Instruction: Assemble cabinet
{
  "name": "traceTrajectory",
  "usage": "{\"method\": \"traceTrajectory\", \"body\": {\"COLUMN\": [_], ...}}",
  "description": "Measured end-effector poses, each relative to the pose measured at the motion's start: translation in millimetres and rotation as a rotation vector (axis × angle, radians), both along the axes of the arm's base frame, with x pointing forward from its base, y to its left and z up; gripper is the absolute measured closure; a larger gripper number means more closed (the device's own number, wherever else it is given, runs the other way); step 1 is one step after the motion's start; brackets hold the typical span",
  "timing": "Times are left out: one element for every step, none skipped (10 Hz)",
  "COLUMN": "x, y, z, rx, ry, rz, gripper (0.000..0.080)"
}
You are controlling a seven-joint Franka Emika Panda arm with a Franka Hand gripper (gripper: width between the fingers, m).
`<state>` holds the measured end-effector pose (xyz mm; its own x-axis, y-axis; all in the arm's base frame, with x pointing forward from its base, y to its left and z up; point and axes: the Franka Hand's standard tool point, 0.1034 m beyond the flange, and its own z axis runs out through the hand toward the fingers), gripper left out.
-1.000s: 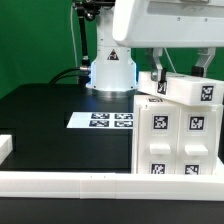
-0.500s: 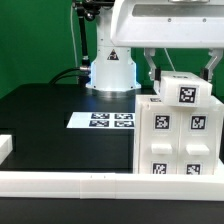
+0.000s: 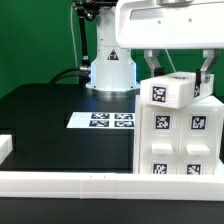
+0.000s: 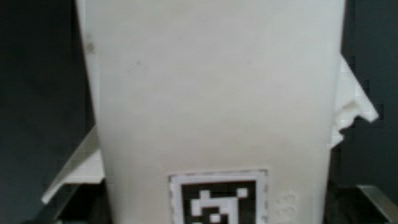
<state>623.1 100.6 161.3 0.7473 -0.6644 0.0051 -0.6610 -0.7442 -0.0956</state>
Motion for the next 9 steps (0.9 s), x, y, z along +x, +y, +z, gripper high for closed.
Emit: {"method": "traceTrajectory", "body": {"x": [0.1,0.1,0.2,0.1,-0.2,-0.2,2.4,5.0,4.8], "y": [0.2,0.0,0.1,-0.1,-1.2,-0.7,-0.2,-0.4,0.1], "z": [0.0,-0.1,-0.2,-0.1,0.0,-0.7,-0.2,-0.2,-0.4], "rx": [0.005,0.010,0.014,0.028,0.052,0.080,0.130,0.172,0.175], "ry": [0.003,0.008,0.011,0.021,0.040,0.054,0.065,0.060,0.066], "rz": [-0.049,-0.120,-0.164,-0.294,-0.475,-0.624,-0.798,-0.888,-0.931], "gripper": [0.0248,0.0248,0.0248,0.0248,0.0248,0.0248,0.0248,0.0248,0.0248]}}
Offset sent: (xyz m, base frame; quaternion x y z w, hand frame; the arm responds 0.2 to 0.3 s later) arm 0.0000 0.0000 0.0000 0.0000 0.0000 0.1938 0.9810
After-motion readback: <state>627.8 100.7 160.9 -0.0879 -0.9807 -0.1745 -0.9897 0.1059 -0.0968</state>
